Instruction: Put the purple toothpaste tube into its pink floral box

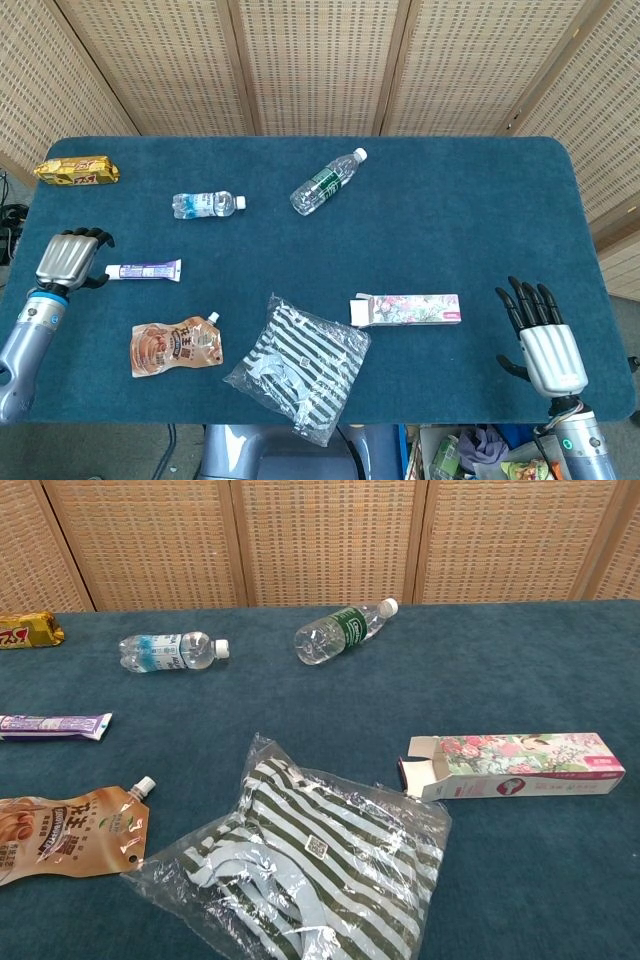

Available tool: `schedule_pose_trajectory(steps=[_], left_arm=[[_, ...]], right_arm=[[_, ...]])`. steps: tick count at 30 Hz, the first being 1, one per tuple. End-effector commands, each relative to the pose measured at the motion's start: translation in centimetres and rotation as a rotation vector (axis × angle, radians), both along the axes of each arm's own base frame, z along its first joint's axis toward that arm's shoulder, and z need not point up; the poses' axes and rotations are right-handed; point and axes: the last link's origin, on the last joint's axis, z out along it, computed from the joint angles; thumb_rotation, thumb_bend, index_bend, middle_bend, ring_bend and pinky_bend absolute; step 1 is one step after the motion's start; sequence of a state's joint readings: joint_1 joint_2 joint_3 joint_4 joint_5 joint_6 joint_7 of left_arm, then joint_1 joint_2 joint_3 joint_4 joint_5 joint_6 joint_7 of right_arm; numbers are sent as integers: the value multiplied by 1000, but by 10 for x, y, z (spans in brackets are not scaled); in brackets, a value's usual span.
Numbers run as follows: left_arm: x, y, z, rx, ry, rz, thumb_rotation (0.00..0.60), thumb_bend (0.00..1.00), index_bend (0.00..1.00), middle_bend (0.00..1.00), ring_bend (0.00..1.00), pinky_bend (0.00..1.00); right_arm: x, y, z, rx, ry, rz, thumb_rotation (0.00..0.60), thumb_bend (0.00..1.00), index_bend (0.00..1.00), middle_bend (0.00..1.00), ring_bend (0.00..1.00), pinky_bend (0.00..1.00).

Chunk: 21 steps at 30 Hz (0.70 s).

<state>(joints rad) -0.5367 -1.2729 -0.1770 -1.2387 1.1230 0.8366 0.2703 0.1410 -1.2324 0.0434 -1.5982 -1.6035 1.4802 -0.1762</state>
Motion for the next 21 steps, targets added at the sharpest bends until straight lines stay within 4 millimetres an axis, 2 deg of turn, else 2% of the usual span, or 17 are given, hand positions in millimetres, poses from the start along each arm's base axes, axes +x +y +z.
schedule_pose_trajectory(steps=[1, 9, 21], left_arm=[[-6, 6, -9, -16, 24, 38, 600, 268, 361, 320, 276, 324], [-16, 13, -26, -57, 60, 86, 600, 268, 362, 320, 276, 324], [-10, 21, -43, -84, 67, 93, 600, 268, 370, 320, 276, 328]], right_arm=[[0, 0, 0, 1, 2, -1, 600, 30, 46, 0, 0, 0], [-1, -1, -1, 1, 3, -4, 600, 30, 46, 0, 0, 0], [-2, -1, 1, -7, -3, -6, 600, 30, 46, 0, 0, 0]])
